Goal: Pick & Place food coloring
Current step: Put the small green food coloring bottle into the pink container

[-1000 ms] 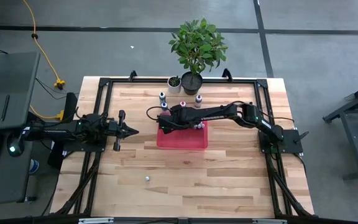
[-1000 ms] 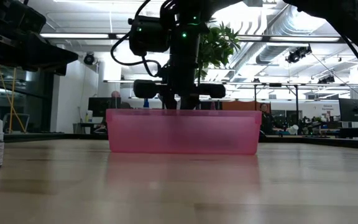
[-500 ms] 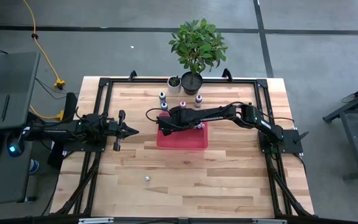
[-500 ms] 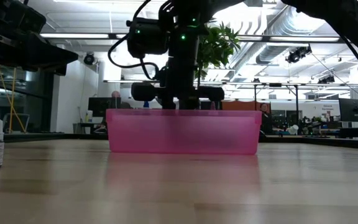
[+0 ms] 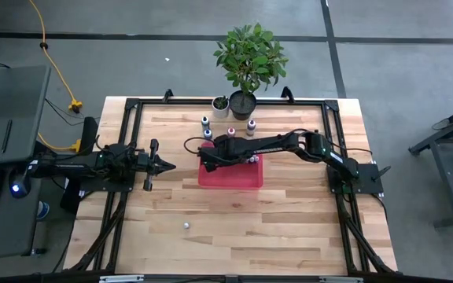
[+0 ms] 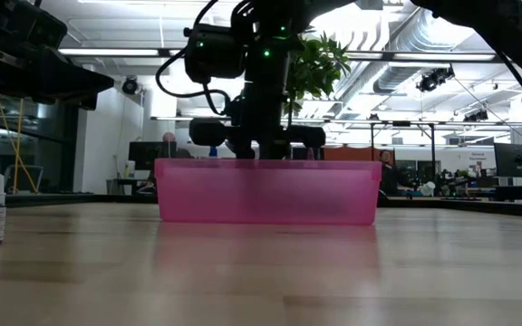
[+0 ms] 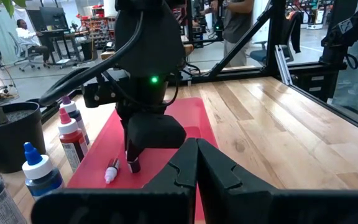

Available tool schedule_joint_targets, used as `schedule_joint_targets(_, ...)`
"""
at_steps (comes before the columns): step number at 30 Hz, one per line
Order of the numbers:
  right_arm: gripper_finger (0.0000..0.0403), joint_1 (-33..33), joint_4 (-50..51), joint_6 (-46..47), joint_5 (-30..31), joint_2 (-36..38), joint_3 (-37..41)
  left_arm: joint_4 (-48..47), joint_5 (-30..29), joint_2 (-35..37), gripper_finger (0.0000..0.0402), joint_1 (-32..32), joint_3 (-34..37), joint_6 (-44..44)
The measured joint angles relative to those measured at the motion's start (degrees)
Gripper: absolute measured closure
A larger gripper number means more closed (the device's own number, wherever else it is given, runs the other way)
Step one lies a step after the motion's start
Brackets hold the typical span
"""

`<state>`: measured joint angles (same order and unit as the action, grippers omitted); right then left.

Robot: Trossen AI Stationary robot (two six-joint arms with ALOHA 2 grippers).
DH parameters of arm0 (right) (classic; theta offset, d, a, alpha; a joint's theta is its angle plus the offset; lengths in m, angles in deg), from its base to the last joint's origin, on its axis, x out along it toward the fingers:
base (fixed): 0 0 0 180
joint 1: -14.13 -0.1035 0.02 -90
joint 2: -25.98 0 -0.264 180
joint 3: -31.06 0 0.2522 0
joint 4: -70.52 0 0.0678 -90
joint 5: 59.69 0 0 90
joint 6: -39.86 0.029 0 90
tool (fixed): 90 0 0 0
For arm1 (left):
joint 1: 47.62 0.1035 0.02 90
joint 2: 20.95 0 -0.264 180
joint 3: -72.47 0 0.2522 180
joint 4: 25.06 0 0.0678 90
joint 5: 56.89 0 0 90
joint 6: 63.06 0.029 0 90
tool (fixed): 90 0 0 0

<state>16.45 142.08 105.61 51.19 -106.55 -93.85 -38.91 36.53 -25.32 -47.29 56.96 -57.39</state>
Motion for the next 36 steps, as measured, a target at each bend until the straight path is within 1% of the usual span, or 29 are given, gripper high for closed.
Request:
schedule_joint_targets(29, 0.0347, -0.2, -1.4, -3.1, -4.8, 0.0, 0.0, 0.0, 0.0, 0.0, 0.0401, 0.0, 0.0, 0.0)
schedule_joint_targets(32, 0.0337, -0.2, -1.7, -3.2, -4.8, 0.0, 0.0, 0.0, 0.0, 0.0, 0.0401, 0.0, 0.0, 0.0)
schedule_joint_targets(36, 0.0312, -0.2, -1.9, -3.2, -5.0, 0.0, 0.0, 0.0, 0.0, 0.0, 0.0401, 0.0, 0.0, 0.0)
